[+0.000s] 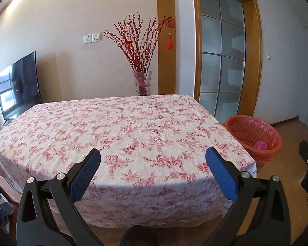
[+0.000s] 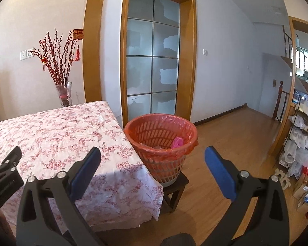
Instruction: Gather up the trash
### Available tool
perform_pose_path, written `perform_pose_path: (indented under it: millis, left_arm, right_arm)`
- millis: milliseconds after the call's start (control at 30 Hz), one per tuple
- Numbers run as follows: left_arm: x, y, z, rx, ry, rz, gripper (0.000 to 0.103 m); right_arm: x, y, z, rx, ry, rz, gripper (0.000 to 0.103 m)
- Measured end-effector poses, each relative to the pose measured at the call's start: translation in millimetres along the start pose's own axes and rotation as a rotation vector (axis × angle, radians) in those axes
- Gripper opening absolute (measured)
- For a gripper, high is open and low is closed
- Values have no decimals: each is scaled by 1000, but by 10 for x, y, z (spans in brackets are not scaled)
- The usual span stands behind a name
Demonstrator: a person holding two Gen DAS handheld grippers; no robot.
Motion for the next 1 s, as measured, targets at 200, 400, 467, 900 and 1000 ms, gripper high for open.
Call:
perform_pose_path:
  millis: [200,400,467,900,1000]
  left_arm:
    - [131,42,56,-8,2,25,100]
    - [219,21,89,-8,17,57,100]
    - [238,9,91,-8,18,65,100]
    - [312,-34,69,-14,19,99,100]
    - [316,-37,78,-23,21,100,100]
  right_arm:
    - [85,40,18,10,8,19,99]
    - [244,5,48,8,15,69,99]
    - [280,-15,45,5,13,84,99]
    - [359,-70,13,24,13,114,99]
    - [354,-72,10,30,16,114,99]
Point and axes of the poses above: each gripper's, at about its wrist camera, not at the fingertips, and y roughly against the way its jaws point, z to its left, x to its underside, the point moved 8 cm from there along -y, roughly the way its jaws point, and after that the axes turned 8 degrees about -z, right-handed, at the moved point
